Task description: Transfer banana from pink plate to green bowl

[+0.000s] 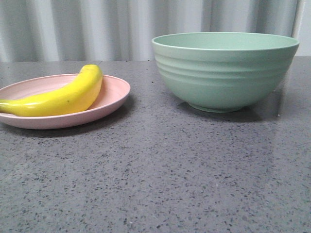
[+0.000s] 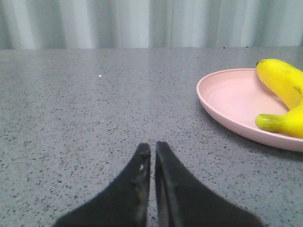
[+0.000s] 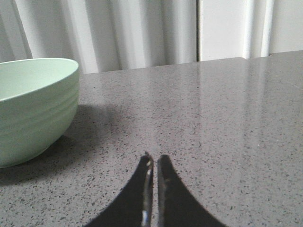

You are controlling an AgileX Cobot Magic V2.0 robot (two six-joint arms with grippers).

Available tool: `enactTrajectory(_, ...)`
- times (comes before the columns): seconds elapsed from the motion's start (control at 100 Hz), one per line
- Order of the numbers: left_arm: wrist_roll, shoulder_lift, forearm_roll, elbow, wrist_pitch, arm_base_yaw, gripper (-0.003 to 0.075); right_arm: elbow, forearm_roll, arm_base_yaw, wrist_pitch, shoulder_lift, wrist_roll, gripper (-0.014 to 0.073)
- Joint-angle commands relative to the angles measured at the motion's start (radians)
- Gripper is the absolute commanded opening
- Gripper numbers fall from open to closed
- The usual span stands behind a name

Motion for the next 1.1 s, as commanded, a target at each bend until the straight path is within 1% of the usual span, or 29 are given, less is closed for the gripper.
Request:
enactTrajectory(0.0,-0.01,-0.033,-0.01,0.025,-0.089,0.002,-0.0019,0.026,0.0,-0.006,-0.083,-0.018,-0.006,-0.008)
enactTrajectory(0.93,-0.01,-0.033,-0.01,0.011,-0.089,0.002,-0.0019,0.012,0.0,-0.006,-0.083,-0.018,-0.006,-0.008)
enactTrajectory(1.09,-0.004,-0.021,0.014,-0.076,-0.074,0.002,-0.0019,-0.089,0.0,-0.006,0.022,0.018,-0.006,-0.008)
